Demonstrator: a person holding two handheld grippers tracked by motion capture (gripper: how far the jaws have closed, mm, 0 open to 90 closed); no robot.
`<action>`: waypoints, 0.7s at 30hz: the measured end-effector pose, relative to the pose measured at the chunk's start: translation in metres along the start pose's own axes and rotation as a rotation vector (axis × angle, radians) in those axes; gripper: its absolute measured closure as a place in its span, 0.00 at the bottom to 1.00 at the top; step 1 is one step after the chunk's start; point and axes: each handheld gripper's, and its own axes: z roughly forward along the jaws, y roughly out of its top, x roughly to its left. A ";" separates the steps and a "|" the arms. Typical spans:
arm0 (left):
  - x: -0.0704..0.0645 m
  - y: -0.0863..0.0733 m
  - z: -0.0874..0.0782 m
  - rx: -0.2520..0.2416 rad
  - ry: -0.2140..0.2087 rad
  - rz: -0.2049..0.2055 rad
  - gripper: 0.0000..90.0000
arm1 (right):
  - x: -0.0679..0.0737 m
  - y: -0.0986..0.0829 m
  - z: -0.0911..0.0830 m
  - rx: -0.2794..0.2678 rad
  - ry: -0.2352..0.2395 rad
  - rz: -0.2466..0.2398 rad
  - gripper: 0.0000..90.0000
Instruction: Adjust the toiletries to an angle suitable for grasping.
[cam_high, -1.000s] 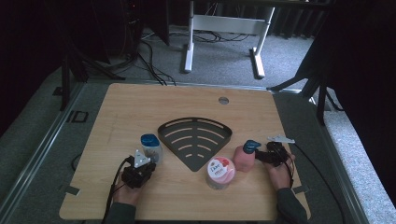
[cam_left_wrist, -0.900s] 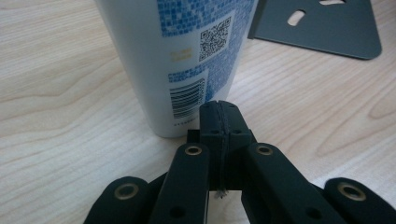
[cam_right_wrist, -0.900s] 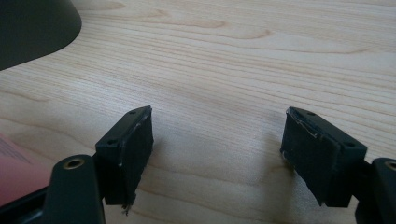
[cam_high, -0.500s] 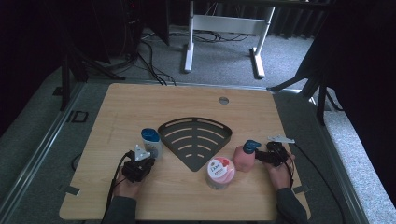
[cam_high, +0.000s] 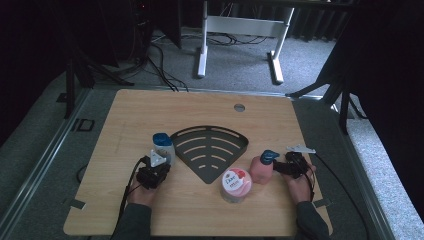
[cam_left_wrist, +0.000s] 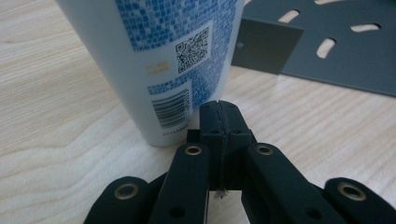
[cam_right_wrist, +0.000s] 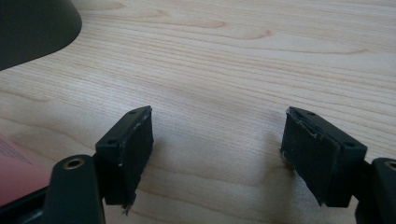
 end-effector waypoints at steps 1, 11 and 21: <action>0.000 0.001 0.001 0.000 0.000 0.004 1.00 | 0.000 0.000 0.000 0.000 0.000 0.000 0.28; 0.005 0.009 0.012 -0.010 0.017 -0.021 1.00 | 0.000 0.000 0.000 0.000 0.000 0.001 0.28; 0.013 0.016 0.019 -0.007 0.019 -0.045 1.00 | 0.000 0.000 0.001 0.000 -0.001 -0.001 0.28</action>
